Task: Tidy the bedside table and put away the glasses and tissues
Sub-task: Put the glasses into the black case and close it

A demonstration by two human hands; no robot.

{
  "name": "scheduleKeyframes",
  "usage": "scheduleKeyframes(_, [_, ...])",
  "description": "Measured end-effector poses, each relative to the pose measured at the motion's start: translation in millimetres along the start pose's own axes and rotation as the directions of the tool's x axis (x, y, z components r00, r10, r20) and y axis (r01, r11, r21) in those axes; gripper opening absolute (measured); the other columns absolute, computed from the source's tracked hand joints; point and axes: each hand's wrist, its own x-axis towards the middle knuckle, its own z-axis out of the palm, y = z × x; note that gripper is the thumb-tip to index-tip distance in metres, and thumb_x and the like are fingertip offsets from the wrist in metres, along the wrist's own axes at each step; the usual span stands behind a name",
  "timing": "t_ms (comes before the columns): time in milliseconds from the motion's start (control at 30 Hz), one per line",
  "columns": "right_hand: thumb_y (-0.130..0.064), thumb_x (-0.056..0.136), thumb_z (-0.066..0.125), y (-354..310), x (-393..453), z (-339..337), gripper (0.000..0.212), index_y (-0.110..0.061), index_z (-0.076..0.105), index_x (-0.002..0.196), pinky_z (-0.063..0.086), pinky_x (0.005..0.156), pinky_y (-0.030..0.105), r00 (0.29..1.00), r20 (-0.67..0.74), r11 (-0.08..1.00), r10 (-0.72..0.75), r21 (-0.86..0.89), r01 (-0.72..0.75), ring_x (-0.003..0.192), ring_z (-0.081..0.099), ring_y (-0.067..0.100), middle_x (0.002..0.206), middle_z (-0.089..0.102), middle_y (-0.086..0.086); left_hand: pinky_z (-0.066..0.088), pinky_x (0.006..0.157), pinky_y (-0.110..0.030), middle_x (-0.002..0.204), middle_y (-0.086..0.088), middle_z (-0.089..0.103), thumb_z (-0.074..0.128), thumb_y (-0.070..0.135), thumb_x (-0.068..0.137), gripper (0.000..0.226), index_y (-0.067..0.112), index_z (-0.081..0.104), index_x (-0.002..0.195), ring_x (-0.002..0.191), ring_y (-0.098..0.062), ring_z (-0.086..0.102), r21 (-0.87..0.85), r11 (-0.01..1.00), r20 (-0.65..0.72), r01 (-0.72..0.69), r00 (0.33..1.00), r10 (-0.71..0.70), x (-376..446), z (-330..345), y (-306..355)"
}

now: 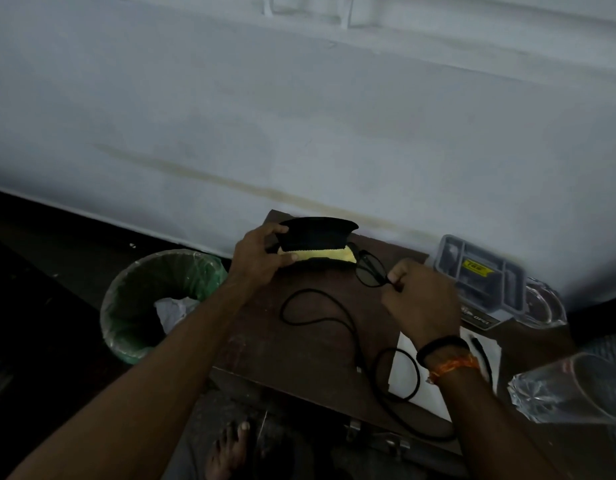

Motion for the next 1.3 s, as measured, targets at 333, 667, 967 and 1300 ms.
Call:
scheduleKeyframes(333, [-0.012, 0.08, 0.064, -26.7, 10.6, 10.1, 0.011, -0.02, 0.072, 0.082, 0.055, 0.069, 0.033, 0.968, -0.185, 0.986, -0.168, -0.03, 0.166, 0.078, 0.067, 0.021, 0.082, 0.073, 0.0, 0.043, 0.087, -0.02, 0.131, -0.006, 0.063, 0.087, 0.027, 0.069, 0.071, 0.024, 0.056, 0.133, 0.118, -0.023, 0.061, 0.118, 0.989, 0.08, -0.092, 0.993, 0.083, -7.0, -1.9, -6.1])
scheduleKeyframes(667, [-0.02, 0.083, 0.065, -57.8, 22.8, 51.3, 0.018, -0.024, 0.076, 0.097, 0.047, 0.075, 0.036, 0.953, -0.151, 0.964, -0.262, -0.091, 0.25, 0.091, 0.056, 0.027, 0.085, 0.073, -0.001, 0.045, 0.081, -0.019, 0.128, -0.002, 0.065, 0.085, 0.021, 0.071, 0.073, 0.019, 0.053, 0.137, 0.107, -0.019, 0.064, 0.102, 0.985, 0.136, -0.137, 0.983, 0.123, -10.0, -4.3, -12.4])
scheduleKeyframes(967, [-0.016, 0.089, 0.058, -70.3, 27.7, 82.7, 0.025, -0.025, 0.073, 0.106, 0.042, 0.066, 0.028, 0.965, -0.092, 0.965, -0.244, -0.127, 0.231, 0.091, 0.06, 0.023, 0.096, 0.07, 0.0, 0.047, 0.083, -0.023, 0.134, -0.006, 0.061, 0.083, 0.017, 0.074, 0.077, 0.018, 0.048, 0.142, 0.107, -0.019, 0.06, 0.075, 0.988, 0.182, -0.133, 0.976, 0.117, -9.4, -9.2, -18.8])
scheduleKeyframes(1300, [-0.016, 0.093, 0.056, -68.0, 32.7, 91.3, 0.027, -0.018, 0.071, 0.115, 0.049, 0.082, 0.032, 0.969, 0.068, 0.966, -0.238, -0.089, 0.243, 0.101, 0.062, 0.024, 0.109, 0.07, 0.006, 0.043, 0.067, 0.0, 0.128, -0.007, 0.063, 0.082, 0.01, 0.073, 0.076, 0.017, 0.049, 0.141, 0.092, -0.011, 0.057, 0.041, 0.99, 0.196, -0.134, 0.973, 0.124, -6.4, -11.0, -25.4])
